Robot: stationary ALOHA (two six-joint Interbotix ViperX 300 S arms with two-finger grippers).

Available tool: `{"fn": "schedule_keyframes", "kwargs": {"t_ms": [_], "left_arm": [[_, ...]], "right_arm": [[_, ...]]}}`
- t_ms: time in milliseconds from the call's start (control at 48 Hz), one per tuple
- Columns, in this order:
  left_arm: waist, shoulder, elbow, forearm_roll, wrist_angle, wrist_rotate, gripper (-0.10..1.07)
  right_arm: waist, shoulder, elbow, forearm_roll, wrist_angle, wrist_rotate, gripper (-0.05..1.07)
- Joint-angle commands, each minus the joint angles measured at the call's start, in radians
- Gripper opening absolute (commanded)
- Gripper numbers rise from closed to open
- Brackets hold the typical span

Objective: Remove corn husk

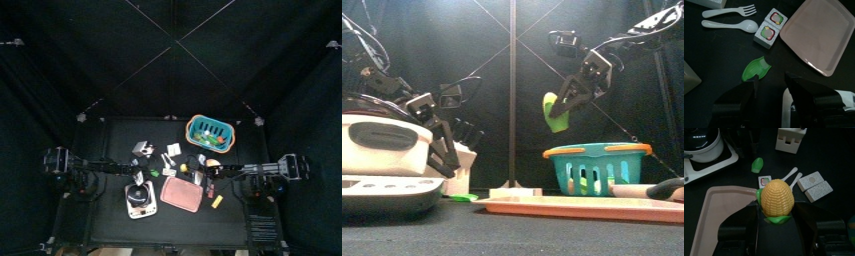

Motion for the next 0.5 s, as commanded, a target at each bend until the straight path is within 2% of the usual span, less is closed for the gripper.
{"fn": "schedule_keyframes", "kwargs": {"t_ms": [0, 250, 312, 479], "left_arm": [[-0.002, -0.005, -0.026, 0.002, -0.005, 0.003, 0.83], [-0.002, -0.037, -0.078, 0.002, -0.063, 0.003, 0.83], [-0.003, -0.041, -0.097, 0.002, -0.109, 0.003, 0.83], [-0.008, -0.034, -0.117, 0.002, -0.316, 0.003, 0.83]], "right_arm": [[-0.002, -0.012, -0.028, 0.002, -0.005, 0.000, 0.61], [0.002, -0.006, -0.049, 0.017, -0.005, 0.000, 0.61], [0.002, 0.000, -0.057, 0.034, -0.005, 0.000, 0.61], [0.002, 0.011, -0.074, 0.061, -0.005, 0.000, 0.61]]}}
